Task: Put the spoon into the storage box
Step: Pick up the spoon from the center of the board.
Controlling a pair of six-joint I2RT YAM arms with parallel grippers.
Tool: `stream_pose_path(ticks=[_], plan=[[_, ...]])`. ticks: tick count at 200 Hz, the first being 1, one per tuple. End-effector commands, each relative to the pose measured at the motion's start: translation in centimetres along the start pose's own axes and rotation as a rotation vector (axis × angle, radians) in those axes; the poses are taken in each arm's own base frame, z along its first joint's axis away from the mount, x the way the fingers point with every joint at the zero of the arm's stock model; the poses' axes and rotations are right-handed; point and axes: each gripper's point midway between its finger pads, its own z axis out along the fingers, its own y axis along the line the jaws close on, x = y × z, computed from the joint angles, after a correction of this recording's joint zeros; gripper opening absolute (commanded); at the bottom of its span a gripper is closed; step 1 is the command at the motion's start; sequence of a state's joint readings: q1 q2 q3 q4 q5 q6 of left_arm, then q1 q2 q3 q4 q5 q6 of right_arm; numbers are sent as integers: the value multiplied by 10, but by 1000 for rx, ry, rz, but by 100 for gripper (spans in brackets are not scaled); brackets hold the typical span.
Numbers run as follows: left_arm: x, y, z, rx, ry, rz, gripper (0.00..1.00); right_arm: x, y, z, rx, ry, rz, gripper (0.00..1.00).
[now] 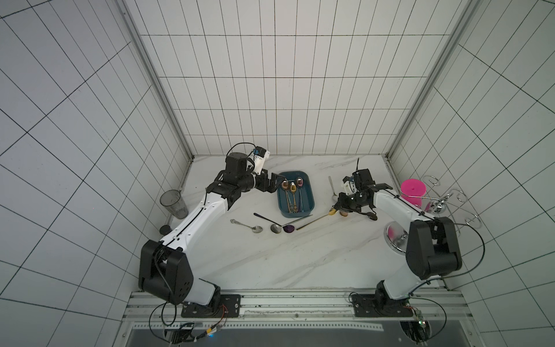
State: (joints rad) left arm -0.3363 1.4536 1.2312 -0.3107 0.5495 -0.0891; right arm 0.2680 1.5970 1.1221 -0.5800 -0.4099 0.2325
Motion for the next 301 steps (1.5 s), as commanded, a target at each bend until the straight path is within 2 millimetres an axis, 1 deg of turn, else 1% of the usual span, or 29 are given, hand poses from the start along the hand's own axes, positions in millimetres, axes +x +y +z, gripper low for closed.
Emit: stream_pose_path(ticks=[1,25,38,60,72,91,105,130,149,180,201,229,262,283,301], plan=[[8,-23,0,148,32,-8,97,1,10,-31,-4,-22,-79,0],[19,-36,4,231,66,-8,96,-12,34,-62,-68,-113,-157,0],[25,-47,6,270,96,15,95,-20,47,-79,-99,-162,-200,0],[38,-68,11,334,153,67,95,-31,77,-105,-190,-239,-296,0],[45,-79,13,381,178,76,95,-34,93,-117,-228,-272,-370,0],[54,-96,15,457,212,66,94,-36,113,-131,-268,-307,-487,0],[58,-107,15,501,229,53,93,-32,130,-136,-316,-316,-578,0],[63,-122,17,566,252,30,92,-22,152,-133,-367,-298,-707,0],[66,-129,18,594,265,23,89,-18,163,-130,-404,-280,-749,0],[79,-144,22,632,300,35,84,-12,179,-128,-441,-256,-819,0],[83,-152,24,653,317,40,77,-12,186,-128,-456,-255,-841,0],[91,-157,30,654,341,45,61,-11,190,-128,-462,-246,-859,0],[91,-158,31,652,339,47,25,-10,192,-127,-465,-249,-869,0],[90,-153,34,619,340,46,0,-10,190,-127,-448,-255,-867,0],[88,-154,34,615,330,45,0,-12,188,-128,-431,-269,-861,0]])
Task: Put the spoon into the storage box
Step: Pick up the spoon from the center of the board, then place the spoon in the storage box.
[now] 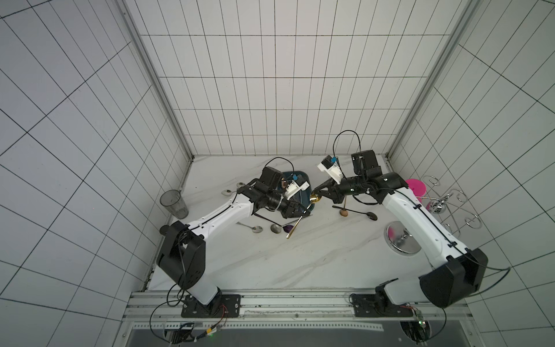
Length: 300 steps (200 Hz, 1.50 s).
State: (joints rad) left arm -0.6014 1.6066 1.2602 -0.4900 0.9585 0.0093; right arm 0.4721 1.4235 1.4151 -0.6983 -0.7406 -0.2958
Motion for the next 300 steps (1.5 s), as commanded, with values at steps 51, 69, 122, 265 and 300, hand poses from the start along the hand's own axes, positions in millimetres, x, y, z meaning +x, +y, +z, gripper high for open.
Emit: stream_pose_path(ticks=[51,69,122,265,300], plan=[[-30,11,0,-64,-121,-59,0,-6,-31,-26,247,-44,115,40],[-40,25,0,-107,-171,-127,0,-1,-46,-42,333,-66,216,46],[-55,102,-21,-352,-364,-420,0,34,-76,-82,496,-136,513,59],[-43,221,16,-581,-387,-716,0,138,-93,-111,682,-81,834,99],[-33,241,23,-629,-336,-698,0,152,-94,-113,707,-69,886,99]])
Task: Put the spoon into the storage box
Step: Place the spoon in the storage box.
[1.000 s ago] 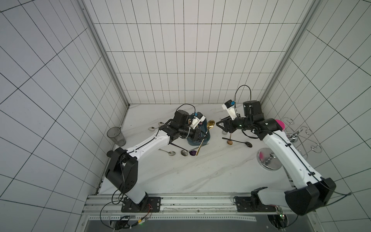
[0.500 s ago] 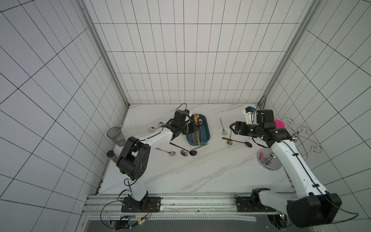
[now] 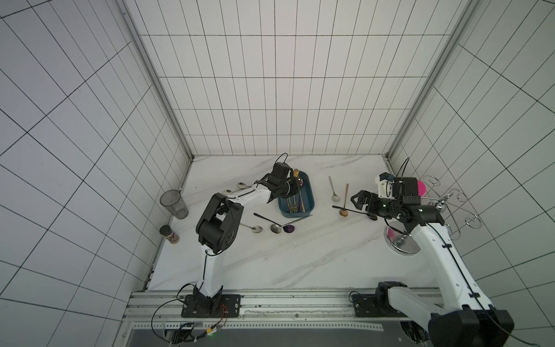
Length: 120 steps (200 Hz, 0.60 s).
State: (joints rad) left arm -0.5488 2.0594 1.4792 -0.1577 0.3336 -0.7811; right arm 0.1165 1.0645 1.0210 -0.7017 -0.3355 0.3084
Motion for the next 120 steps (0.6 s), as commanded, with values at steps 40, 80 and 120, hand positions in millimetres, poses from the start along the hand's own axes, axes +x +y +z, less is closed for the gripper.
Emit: stream_pose_path(ticks=[40,80,120], plan=[[-4,25,19,-76,16,69,4,23,-20,10,48,77,129,99],[-2,30,22,-84,30,76,31,26,-30,12,93,74,171,99],[-8,17,6,-74,7,79,50,38,-47,21,170,102,254,97]])
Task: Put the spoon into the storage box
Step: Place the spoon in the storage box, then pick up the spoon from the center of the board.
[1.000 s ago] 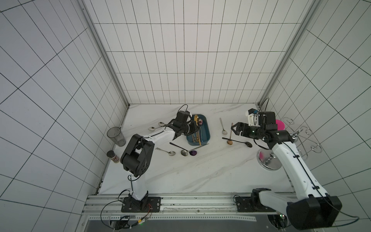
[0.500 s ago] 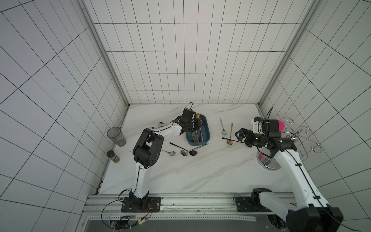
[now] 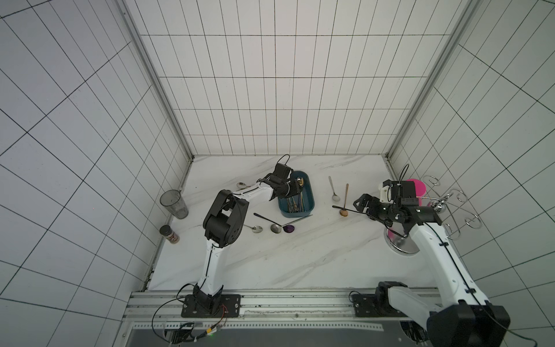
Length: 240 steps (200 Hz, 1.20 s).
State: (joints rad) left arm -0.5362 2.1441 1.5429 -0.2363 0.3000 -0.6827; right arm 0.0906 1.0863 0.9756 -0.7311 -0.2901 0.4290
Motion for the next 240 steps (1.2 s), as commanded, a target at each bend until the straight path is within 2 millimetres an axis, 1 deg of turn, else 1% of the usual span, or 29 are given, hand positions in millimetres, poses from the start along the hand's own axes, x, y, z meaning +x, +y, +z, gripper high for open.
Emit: stream_pose_path(ticks=[1,17,34,41,44,51,58,65,76,80,94,95,98,106,111,118,122,126,137,158,176,192,206,218,237,240], plan=[[-11,-13,-16,20,-33,18,50,15,-23,12,82,40,92,97],[-15,-21,-30,38,-55,18,53,19,-33,18,124,46,134,95],[-19,-30,-47,51,-84,35,56,18,-40,22,164,42,162,94],[-21,-33,-55,56,-96,45,57,17,-43,22,185,36,177,94],[-22,-35,-59,59,-102,50,57,12,-42,24,179,16,178,93],[-24,-38,-67,65,-116,59,57,9,-43,26,187,7,187,92],[-25,-39,-74,68,-125,65,60,7,-44,29,194,0,195,91],[-28,-42,-84,74,-144,74,60,5,-45,31,205,-5,201,90],[-33,-46,-99,75,-180,105,65,1,-48,36,230,-6,208,90],[-34,-47,-105,74,-189,121,68,0,-49,38,241,-4,210,89],[-41,-51,-127,78,-234,176,70,-4,-53,43,291,2,221,88],[-41,-52,-129,79,-238,180,71,-5,-54,43,294,2,221,88],[-42,-51,-133,78,-246,186,73,-5,-53,45,300,5,220,88],[-45,-51,-145,79,-267,207,74,-9,-53,50,314,6,220,88],[-46,-50,-151,81,-281,219,78,-11,-52,54,323,8,219,88],[-49,-51,-161,86,-300,238,78,-14,-50,58,333,6,219,89],[-50,-49,-166,85,-310,252,81,-15,-50,60,340,7,223,96],[-50,-48,-171,86,-318,266,82,-17,-48,63,343,5,227,100],[-53,-47,-186,79,-337,323,83,-20,-45,70,346,-1,241,98],[-63,-36,-214,30,-382,393,84,-31,-38,82,342,-40,278,99],[-69,-29,-238,18,-415,422,85,-37,-40,91,370,-55,319,99],[-77,-17,-256,4,-439,408,86,-38,-43,102,384,-61,380,99],[-82,-9,-272,2,-464,392,86,-41,-40,114,361,-65,412,99],[-86,-1,-281,4,-480,374,86,-43,-39,124,354,-56,434,98],[-92,11,-295,-5,-505,338,86,-40,-44,133,370,-49,501,100],[-93,12,-297,-7,-509,334,86,-40,-45,135,371,-51,512,99]])
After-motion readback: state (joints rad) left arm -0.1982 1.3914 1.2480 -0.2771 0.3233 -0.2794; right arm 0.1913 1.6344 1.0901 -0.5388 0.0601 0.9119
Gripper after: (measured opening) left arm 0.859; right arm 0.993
